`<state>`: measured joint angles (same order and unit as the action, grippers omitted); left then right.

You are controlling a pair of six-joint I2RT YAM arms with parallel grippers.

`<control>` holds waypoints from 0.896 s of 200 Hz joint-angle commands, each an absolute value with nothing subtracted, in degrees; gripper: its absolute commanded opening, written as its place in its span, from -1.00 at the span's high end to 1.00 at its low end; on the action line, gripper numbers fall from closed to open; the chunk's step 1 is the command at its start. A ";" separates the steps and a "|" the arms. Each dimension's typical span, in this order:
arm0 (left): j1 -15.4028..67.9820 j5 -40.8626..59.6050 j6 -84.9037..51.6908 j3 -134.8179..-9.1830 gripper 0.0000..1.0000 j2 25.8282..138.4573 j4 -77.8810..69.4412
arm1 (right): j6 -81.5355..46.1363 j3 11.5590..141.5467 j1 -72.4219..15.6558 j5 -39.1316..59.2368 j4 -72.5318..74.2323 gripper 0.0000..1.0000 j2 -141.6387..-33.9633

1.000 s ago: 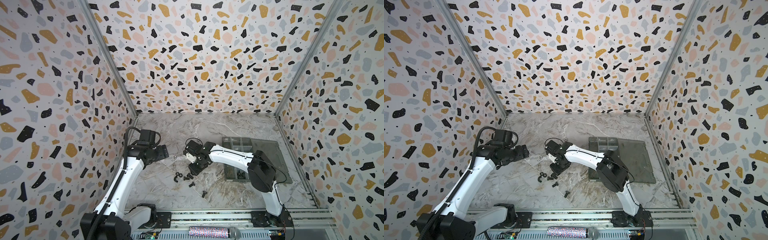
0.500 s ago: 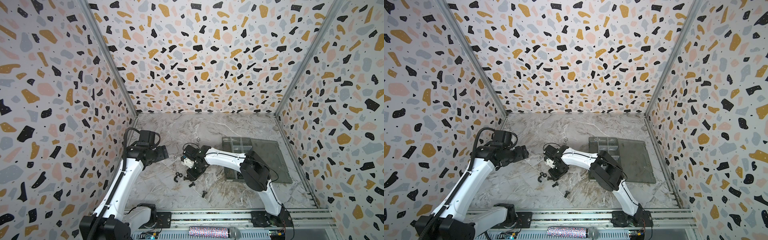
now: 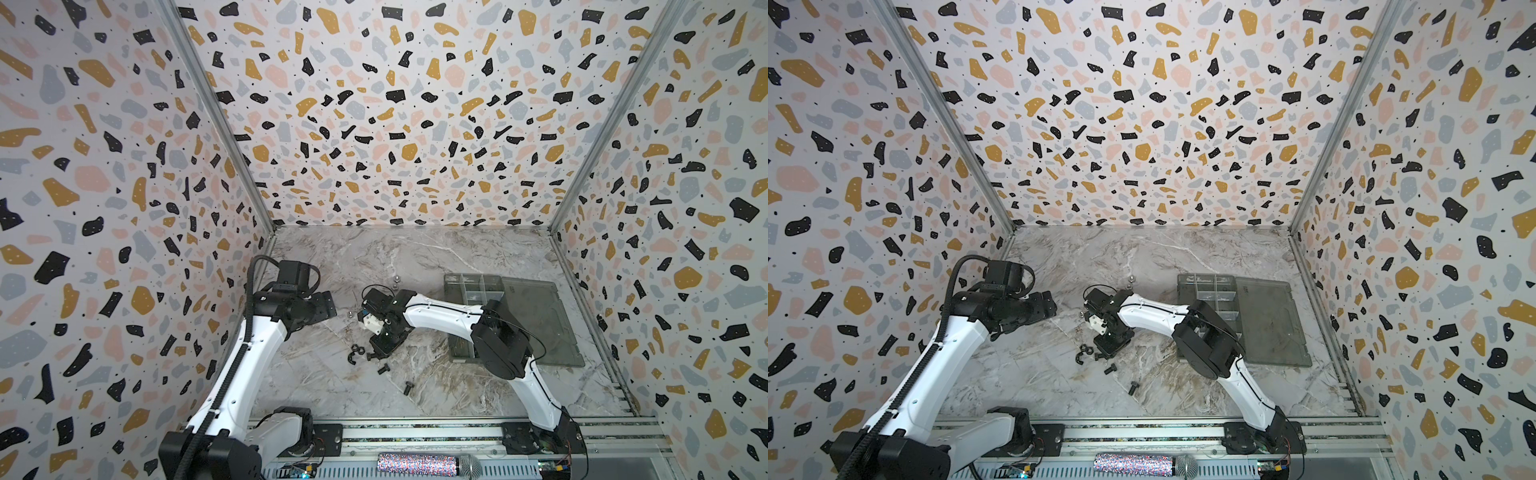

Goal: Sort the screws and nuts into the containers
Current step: 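Lower the right gripper over a black hex bolt and close on it, then lift the black hex bolt with the right gripper toward the organizer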

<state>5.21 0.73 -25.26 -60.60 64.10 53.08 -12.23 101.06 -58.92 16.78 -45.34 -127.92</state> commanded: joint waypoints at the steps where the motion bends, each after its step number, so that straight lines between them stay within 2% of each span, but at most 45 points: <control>1: 4.80 -0.18 -24.70 -62.12 -0.79 64.33 53.49 | -11.21 102.63 -58.64 14.85 -47.71 0.47 -129.05; 50: 4.61 -0.11 -24.52 -62.75 -0.79 65.45 52.96 | -10.77 103.62 -57.28 11.48 -49.89 0.75 -129.17; 179: 4.66 8.64 -26.28 -64.94 -0.78 75.23 45.04 | -10.11 100.33 -45.82 10.54 -52.65 0.77 -115.11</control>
<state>4.93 6.04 -25.71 -62.81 73.76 47.86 -11.16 101.67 -46.76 11.68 -50.50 -119.74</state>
